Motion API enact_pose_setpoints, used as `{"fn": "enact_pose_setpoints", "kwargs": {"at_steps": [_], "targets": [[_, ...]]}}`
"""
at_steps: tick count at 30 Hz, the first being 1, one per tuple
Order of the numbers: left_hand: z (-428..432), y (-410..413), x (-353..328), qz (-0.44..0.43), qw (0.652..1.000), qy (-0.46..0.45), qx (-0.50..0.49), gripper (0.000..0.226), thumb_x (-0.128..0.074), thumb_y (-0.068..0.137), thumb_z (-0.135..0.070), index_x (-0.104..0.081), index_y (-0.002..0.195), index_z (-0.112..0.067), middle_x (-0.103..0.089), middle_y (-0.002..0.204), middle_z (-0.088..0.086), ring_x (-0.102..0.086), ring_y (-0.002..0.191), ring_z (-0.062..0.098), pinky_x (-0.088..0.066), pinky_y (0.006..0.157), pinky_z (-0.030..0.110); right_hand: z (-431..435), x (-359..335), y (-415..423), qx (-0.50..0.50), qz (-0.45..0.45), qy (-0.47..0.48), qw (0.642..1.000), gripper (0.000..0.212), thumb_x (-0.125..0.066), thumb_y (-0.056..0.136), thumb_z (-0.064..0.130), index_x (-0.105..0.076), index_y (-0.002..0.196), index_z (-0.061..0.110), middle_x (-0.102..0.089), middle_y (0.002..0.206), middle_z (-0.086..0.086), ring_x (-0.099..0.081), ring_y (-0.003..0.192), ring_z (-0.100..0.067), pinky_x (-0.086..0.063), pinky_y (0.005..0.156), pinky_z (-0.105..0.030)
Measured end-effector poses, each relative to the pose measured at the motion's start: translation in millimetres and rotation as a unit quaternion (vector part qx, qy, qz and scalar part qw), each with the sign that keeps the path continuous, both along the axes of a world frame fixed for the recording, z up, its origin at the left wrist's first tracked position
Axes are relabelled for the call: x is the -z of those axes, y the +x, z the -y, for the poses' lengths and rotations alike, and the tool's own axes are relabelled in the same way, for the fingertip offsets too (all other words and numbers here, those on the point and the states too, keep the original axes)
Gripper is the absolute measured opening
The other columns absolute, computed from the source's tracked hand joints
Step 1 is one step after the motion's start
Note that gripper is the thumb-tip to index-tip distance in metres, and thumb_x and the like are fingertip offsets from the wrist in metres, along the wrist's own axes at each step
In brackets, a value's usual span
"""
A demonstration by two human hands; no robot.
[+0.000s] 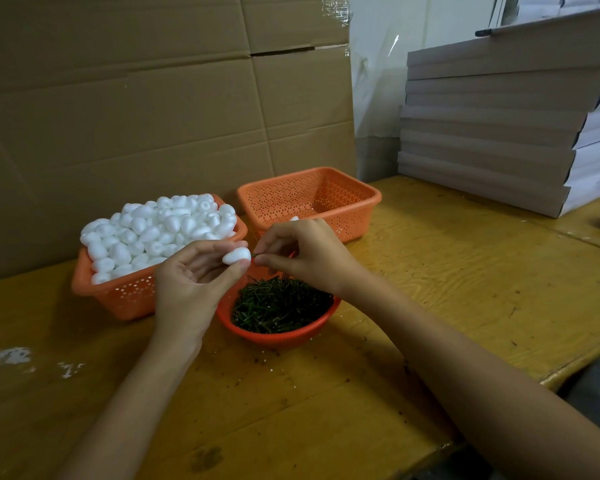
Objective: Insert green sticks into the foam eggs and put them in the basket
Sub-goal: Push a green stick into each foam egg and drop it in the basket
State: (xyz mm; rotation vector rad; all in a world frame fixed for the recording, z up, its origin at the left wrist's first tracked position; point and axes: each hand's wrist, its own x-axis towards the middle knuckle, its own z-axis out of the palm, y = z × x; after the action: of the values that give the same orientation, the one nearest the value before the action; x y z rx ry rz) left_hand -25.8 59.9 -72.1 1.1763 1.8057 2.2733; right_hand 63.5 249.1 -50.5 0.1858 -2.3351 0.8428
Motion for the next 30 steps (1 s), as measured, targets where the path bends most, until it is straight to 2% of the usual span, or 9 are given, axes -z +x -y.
{"fn": "enact_pose_setpoints", "kwargs": {"at_steps": [3,8,12,18,21,26,30], "targets": [[-0.2,0.6,-1.0,0.01,1.0,-0.003,0.001,0.028,-0.087,0.08,-0.005,-0.084,0.095,-0.029,-0.083,0.108,0.002,-0.078,0.11,0.02,-0.06,0.091,0.022,0.8,-0.6,0.5,0.001,-0.002,0.002,1.0,0.01,-0.082,0.09,0.02,-0.079,0.097,0.014,-0.079,0.084,0.009,-0.074,0.081,0.0,-0.06,0.082,-0.039],[0.1,-0.4,-2.4,0.019,1.0,-0.004,-0.004,0.028,-0.087,0.08,-0.002,-0.083,0.1,-0.022,-0.082,0.109,0.004,-0.078,0.11,0.021,-0.061,0.095,0.029,1.3,-1.9,1.6,0.007,-0.008,0.008,1.0,0.01,-0.082,0.091,0.022,-0.079,0.098,0.015,-0.079,0.083,0.009,-0.073,0.08,0.0,-0.06,0.082,-0.039],[0.9,1.4,-3.9,0.024,1.0,0.008,0.001,0.033,-0.089,0.076,-0.008,-0.079,0.103,-0.026,-0.082,0.109,0.004,-0.078,0.109,0.02,-0.062,0.09,0.025,4.3,-2.2,2.0,0.011,0.0,0.023,1.0,0.009,-0.081,0.092,0.022,-0.079,0.097,0.015,-0.078,0.083,0.009,-0.073,0.081,-0.001,-0.059,0.081,-0.038],[0.4,1.1,-2.1,0.021,1.0,0.005,0.018,0.032,-0.088,0.077,-0.009,-0.078,0.106,-0.015,-0.082,0.109,0.008,-0.077,0.111,0.026,-0.062,0.091,0.027,7.8,-2.8,3.2,-0.001,0.036,0.028,0.999,0.01,-0.081,0.091,0.023,-0.078,0.094,0.015,-0.078,0.082,0.006,-0.074,0.078,-0.007,-0.058,0.08,-0.042],[-0.2,2.7,-1.6,0.017,1.0,0.0,0.011,0.041,-0.088,0.078,-0.009,-0.075,0.114,-0.022,-0.082,0.108,0.006,-0.079,0.108,0.022,-0.062,0.088,0.025,9.5,-2.6,3.2,-0.016,0.064,0.01,0.998,0.013,-0.082,0.091,0.025,-0.079,0.092,0.012,-0.078,0.08,0.005,-0.074,0.076,-0.007,-0.058,0.08,-0.043],[-2.8,4.6,-0.1,0.013,1.0,-0.007,0.017,0.029,-0.09,0.074,-0.018,-0.077,0.098,-0.027,-0.083,0.105,0.006,-0.08,0.101,0.023,-0.063,0.082,0.025,8.9,-2.6,3.5,-0.042,0.109,0.0,0.993,0.014,-0.08,0.093,0.025,-0.078,0.089,0.011,-0.08,0.078,0.006,-0.072,0.069,-0.001,-0.059,0.079,-0.035],[-1.9,2.5,0.8,0.0,1.0,-0.019,0.002,0.032,-0.097,0.074,-0.022,-0.077,0.098,-0.029,-0.082,0.106,0.004,-0.08,0.1,0.022,-0.064,0.082,0.025,8.2,-3.1,2.9,-0.044,0.117,-0.01,0.992,0.014,-0.08,0.093,0.026,-0.078,0.09,0.013,-0.079,0.078,0.007,-0.073,0.064,-0.007,-0.06,0.074,-0.03]]}}
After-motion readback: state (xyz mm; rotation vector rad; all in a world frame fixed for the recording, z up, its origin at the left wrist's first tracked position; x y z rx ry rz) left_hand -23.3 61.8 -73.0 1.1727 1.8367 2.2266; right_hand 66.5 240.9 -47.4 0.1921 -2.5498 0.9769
